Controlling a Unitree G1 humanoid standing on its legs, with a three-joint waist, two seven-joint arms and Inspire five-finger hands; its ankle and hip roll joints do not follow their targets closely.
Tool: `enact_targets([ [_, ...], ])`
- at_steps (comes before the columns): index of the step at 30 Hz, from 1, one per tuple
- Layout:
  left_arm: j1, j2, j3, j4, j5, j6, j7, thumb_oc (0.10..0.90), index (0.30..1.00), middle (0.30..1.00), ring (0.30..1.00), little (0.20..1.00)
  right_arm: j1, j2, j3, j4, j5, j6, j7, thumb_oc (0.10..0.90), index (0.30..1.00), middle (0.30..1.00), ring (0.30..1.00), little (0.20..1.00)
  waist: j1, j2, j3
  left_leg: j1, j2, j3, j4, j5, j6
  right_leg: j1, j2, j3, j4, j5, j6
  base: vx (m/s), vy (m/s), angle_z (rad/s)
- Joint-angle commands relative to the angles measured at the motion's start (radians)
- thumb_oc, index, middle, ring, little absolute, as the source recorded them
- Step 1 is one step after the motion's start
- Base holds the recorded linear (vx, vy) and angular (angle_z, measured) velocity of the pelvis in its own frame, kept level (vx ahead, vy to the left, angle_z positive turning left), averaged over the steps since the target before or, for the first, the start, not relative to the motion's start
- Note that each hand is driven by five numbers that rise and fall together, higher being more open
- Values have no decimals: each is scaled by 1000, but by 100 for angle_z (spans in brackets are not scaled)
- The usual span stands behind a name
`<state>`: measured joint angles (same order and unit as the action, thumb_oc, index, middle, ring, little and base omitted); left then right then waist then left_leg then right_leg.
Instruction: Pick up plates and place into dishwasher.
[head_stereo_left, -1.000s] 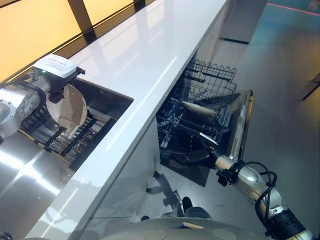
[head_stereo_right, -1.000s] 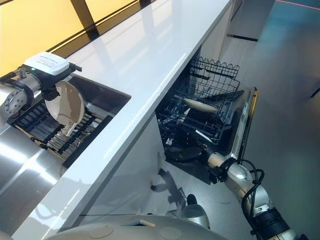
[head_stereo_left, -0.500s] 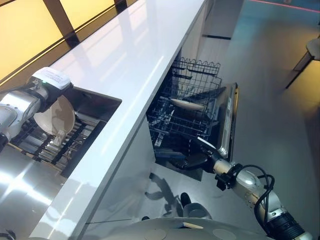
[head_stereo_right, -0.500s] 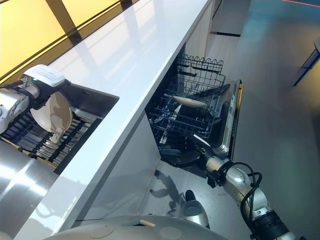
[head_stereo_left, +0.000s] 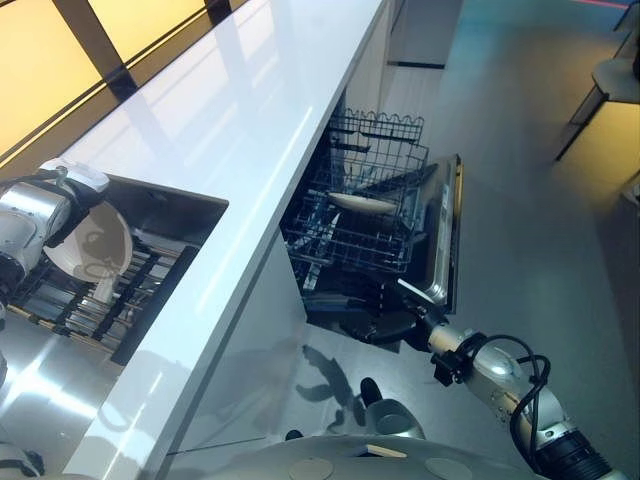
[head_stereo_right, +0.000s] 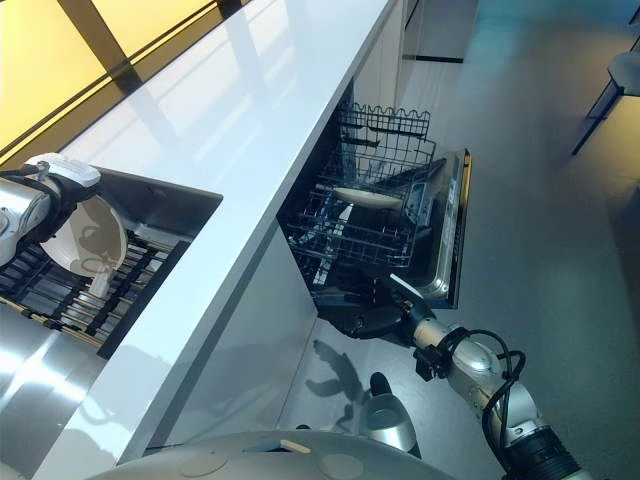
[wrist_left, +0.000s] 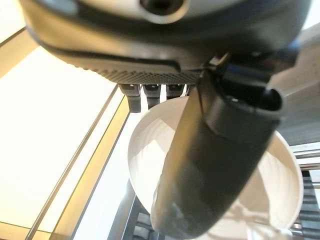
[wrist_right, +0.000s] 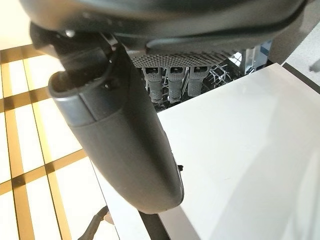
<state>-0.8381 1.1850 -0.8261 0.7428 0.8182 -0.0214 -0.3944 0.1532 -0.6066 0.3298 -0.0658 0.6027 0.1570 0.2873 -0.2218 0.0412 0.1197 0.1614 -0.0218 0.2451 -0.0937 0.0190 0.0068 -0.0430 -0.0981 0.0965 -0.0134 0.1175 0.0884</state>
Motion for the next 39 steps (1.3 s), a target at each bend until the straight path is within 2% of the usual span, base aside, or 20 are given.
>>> enact_targets([
  [1,-159,32,32,100,49,77,21,800,900,900,900,900,-73,-10,-25,-111,18,-58,8,800,900,900,900,900,4,15,8,-55,-51,-49,26,-42,59,-39,-35,16,105,39,91,28,37,-1],
  [3,-162,25,29,108,23,80,27,800,900,900,900,900,-74,-14,-22,-111,16,-56,6,800,900,900,900,900,2,15,12,-57,-51,-49,26,-43,58,-44,-34,18,104,42,91,21,35,0],
  [4,-164,21,29,113,5,81,29,720,832,832,832,820,-74,-16,-22,-112,15,-56,4,800,900,900,900,900,0,15,14,-57,-52,-49,26,-43,58,-47,-33,20,105,45,91,14,34,0],
  [5,-164,20,31,118,-17,80,42,564,698,698,698,664,-74,-19,-22,-111,17,-55,2,800,900,900,900,900,-1,15,16,-57,-52,-47,25,-44,58,-49,-33,20,105,46,91,10,38,0],
  [6,-166,17,38,125,-31,72,52,361,524,524,524,461,-76,-21,-23,-112,17,-53,1,800,900,900,900,900,-2,16,18,-57,-52,-46,25,-44,57,-52,-33,21,107,49,91,6,37,0],
  [7,-169,14,41,134,-66,73,51,100,300,300,300,200,-76,-23,-23,-113,16,-51,0,800,900,900,900,900,-4,16,20,-57,-52,-45,25,-45,57,-55,-32,22,109,50,91,3,35,-1],
  [13,-147,-6,99,156,-254,100,42,100,300,300,300,200,-71,-27,-38,-107,1,-62,9,800,900,900,900,900,-6,14,31,-61,-50,-41,22,-44,57,-67,-31,22,113,55,92,0,0,0],
  [16,-154,4,106,183,-237,67,56,100,300,300,300,200,-71,-30,-44,-108,-2,-64,19,800,900,900,900,900,-7,13,36,-60,-50,-38,23,-46,56,-69,-35,17,116,61,92,0,0,0],
  [22,-196,30,78,179,-187,48,100,100,300,300,300,200,-66,-21,-40,-104,-9,-77,20,800,900,900,900,900,2,13,36,-59,-47,-41,22,-45,53,-61,-41,2,111,55,94,0,0,0],
  [32,-182,54,84,140,-117,76,197,100,300,300,300,200,-72,-6,-26,-95,-8,-95,9,800,900,900,900,900,32,7,28,-61,-43,-66,20,-39,49,-41,-44,-29,105,30,94,-18,-31,8],
  [36,-158,69,103,123,-105,109,223,100,300,300,300,200,-79,-2,-23,-94,0,-99,8,800,900,900,900,900,44,4,21,-59,-39,-75,18,-36,46,-26,-42,-43,96,14,94,-40,-50,7],
  [39,-148,83,123,103,-147,127,334,100,300,300,300,200,-80,-2,-25,-95,5,-106,11,800,900,900,900,900,53,-1,12,-56,-36,-79,17,-34,43,-12,-39,-53,84,-2,94,-35,-56,4],
])
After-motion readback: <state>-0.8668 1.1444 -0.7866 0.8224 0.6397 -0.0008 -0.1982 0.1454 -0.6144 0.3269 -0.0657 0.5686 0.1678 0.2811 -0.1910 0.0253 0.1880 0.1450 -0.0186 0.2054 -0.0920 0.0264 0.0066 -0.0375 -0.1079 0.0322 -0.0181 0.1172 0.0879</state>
